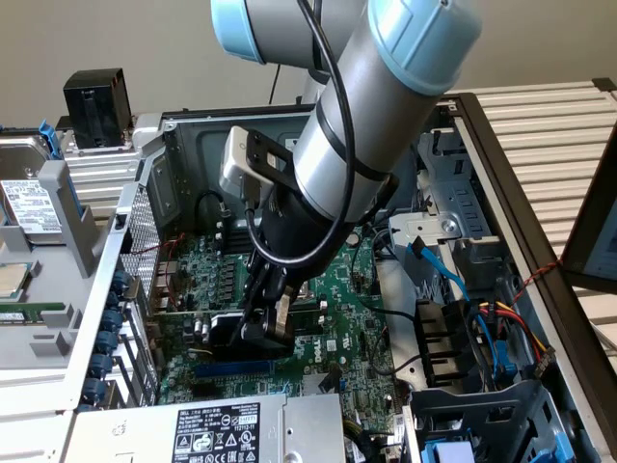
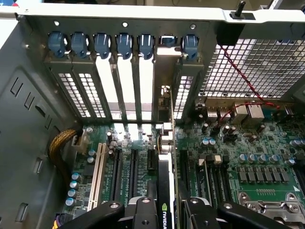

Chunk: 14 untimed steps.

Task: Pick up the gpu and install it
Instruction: 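Insert the gpu into the slot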

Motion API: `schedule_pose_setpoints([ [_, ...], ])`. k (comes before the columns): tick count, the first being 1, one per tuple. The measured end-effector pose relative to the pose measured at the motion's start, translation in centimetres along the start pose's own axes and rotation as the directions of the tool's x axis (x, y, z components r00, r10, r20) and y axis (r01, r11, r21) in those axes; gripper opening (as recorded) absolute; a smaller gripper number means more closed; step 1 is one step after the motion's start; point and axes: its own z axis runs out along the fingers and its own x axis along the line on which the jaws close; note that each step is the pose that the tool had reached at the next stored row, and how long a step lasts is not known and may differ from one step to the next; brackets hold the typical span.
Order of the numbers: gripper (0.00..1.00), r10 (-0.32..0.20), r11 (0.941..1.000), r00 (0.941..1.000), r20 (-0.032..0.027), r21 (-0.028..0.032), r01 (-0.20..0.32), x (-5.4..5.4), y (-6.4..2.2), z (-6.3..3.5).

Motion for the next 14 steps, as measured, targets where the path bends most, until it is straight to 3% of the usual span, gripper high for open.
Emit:
schedule_pose_setpoints([
  [14,0.27,0.003,1.0000,1.0000,-0.0054,0.0002,-0.003,-0.21,-0.05,0.34],
])
